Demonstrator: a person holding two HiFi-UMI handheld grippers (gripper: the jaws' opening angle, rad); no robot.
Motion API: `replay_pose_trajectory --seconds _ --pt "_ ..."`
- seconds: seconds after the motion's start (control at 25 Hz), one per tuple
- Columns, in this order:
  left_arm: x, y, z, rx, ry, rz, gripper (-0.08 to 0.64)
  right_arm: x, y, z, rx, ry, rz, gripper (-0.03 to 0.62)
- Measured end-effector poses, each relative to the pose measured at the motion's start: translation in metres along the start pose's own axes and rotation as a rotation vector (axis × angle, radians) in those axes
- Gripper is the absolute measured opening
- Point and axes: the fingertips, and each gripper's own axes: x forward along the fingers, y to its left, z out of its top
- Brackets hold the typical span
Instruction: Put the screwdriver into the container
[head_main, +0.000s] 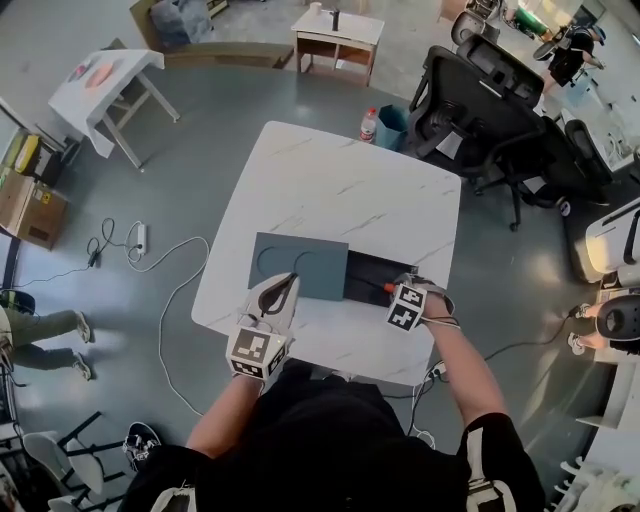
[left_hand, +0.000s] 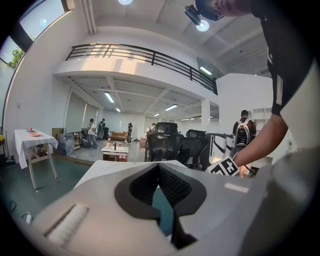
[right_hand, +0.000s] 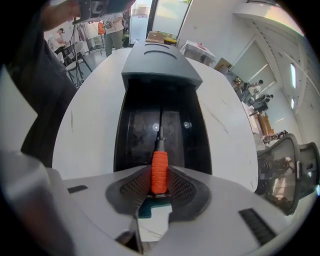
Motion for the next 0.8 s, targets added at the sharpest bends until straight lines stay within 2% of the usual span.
replay_pose_trajectory --seconds 0.12,0.28,0.4,0.48,0.56,0.68,0.72,0.8 --pt "-0.003 0.005 -0.005 -0.003 0.008 0.01 0.009 -0.002 0.002 0.002 0.007 -0.017 -0.006 0.115" --pt "-0.002 0.005 -0.006 -0.006 0.014 0.01 0.009 -0.026 -0.004 0.007 0.051 -0.075 -0.065 0.156" --pt "0.001 0.003 -0.004 -0.003 0.012 0.003 0.009 -0.053 -0.008 0.017 0.131 -0.155 -0.116 0.161" --pt "0.003 0.0 -0.004 -0.003 0.005 -0.002 0.009 -0.074 -0.011 0.024 0.228 -0.242 -0.149 0.16" --pt "0.007 -0.007 -0.005 -0.014 -0.004 -0.011 0.009 -0.102 -0.016 0.029 0.411 -0.384 -0.178 0.155" --pt "0.009 -0.014 0.002 -0.044 -0.007 -0.028 0.009 -0.156 -0.027 0.043 0.752 -0.709 -0.222 0.098" --pt "0.009 -0.015 0.008 -0.054 -0.011 -0.035 0.009 -0.174 -0.03 0.048 0.829 -0.818 -0.248 0.068" --pt "0.007 -0.019 0.023 -0.061 -0.033 -0.051 0.009 -0.208 -0.033 0.057 0.888 -0.983 -0.324 0.032"
